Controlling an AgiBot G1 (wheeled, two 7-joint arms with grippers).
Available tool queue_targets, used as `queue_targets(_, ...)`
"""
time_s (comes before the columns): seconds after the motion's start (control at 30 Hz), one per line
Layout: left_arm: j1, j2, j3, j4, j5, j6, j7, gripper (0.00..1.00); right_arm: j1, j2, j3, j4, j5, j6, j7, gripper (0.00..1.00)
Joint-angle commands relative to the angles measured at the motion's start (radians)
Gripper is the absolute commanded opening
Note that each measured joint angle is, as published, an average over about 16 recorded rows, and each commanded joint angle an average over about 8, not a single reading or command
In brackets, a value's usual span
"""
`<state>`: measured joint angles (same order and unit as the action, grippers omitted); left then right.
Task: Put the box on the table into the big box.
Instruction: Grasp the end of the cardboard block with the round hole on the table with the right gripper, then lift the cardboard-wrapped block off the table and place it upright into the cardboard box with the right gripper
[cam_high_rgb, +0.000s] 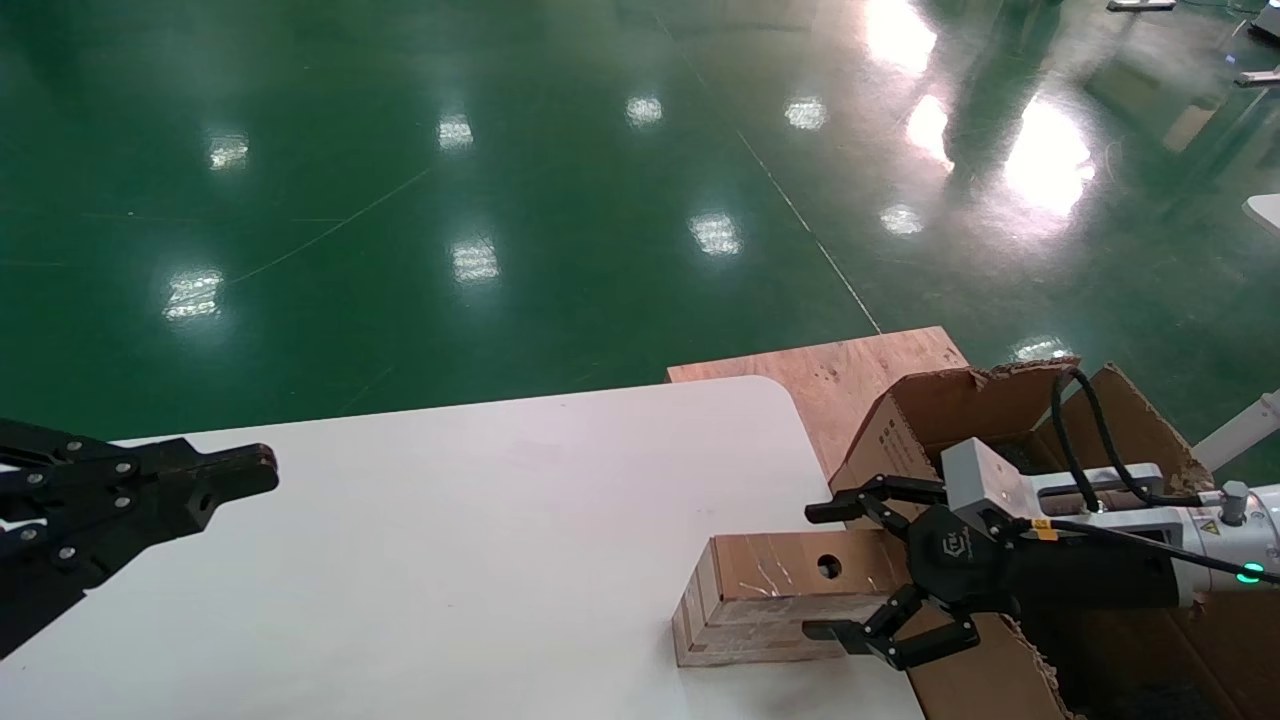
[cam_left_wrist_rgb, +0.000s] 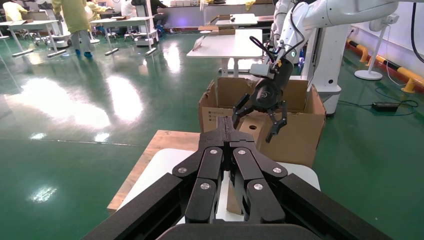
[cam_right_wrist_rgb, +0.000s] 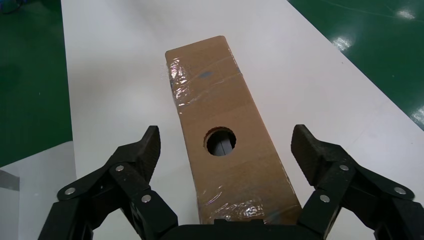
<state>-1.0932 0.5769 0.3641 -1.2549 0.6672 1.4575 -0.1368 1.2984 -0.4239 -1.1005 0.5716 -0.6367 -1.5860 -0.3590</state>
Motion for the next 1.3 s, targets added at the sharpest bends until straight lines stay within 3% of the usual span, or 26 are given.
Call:
queue_targets(0.03, 0.000, 0.000, 0.000, 0.000, 0.000, 0.000, 0.000, 0.28, 0.000, 0.000, 0.001, 0.001, -0.001, 0.000, 0.000, 0.00)
queue_targets(0.23, 0.000, 0.000, 0.000, 0.000, 0.000, 0.000, 0.000, 1.00, -0.001, 0.000, 0.002, 0.002, -0.001, 0.001, -0.001, 0.00)
queue_targets(0.97, 0.000, 0.000, 0.000, 0.000, 0.000, 0.000, 0.000, 1.00, -0.001, 0.003, 0.003, 0.016, 0.000, 0.007, 0.007, 0.00)
queue_targets(1.1, 0.000, 0.000, 0.000, 0.000, 0.000, 0.000, 0.000, 1.00, 0.017, 0.023, 0.001, 0.067, 0.009, 0.011, 0.056, 0.00)
queue_targets(1.3, 0.000, 0.000, 0.000, 0.000, 0.000, 0.000, 0.000, 1.00, 0.077, 0.108, 0.015, 0.201, 0.051, 0.024, 0.202, 0.00)
